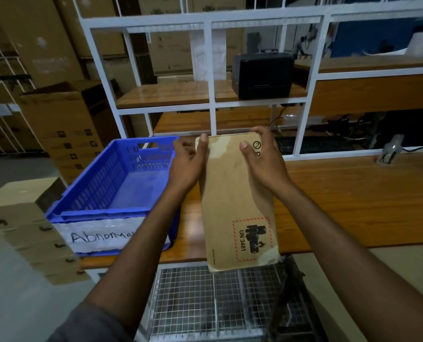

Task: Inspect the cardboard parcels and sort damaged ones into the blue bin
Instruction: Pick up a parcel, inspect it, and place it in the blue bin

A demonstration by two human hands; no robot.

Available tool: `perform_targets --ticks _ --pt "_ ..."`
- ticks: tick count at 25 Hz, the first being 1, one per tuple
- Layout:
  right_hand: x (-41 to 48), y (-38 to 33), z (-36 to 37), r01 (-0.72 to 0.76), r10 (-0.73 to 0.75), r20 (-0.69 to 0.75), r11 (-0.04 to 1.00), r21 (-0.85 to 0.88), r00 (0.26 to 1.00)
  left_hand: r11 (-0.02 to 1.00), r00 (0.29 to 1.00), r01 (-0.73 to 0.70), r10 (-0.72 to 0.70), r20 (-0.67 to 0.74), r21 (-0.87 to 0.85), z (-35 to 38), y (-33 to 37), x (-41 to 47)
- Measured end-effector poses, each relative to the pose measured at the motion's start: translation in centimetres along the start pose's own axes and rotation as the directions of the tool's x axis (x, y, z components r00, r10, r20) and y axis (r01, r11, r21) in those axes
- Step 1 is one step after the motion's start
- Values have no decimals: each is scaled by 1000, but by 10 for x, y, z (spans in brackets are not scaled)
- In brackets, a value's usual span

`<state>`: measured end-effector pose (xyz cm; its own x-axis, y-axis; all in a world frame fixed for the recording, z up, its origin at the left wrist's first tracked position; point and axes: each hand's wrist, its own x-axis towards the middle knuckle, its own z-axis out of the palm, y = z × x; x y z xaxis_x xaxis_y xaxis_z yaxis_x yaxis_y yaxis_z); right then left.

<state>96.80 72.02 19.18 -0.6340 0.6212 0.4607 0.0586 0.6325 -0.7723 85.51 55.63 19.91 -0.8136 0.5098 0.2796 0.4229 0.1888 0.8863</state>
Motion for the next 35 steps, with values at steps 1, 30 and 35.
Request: perform_targets --ticks 1,30,35 --pt "1 -1 0 -15 16 -26 1000 23 1000 999 999 -25 27 -41 34 4 5 4" --pt "-85 69 11 -438 346 398 883 167 850 990 904 140 -125 408 -6 19 -105 -59" --pt "-74 54 -6 -320 203 358 896 307 911 996 952 0 28 304 -93 8 -79 -48"
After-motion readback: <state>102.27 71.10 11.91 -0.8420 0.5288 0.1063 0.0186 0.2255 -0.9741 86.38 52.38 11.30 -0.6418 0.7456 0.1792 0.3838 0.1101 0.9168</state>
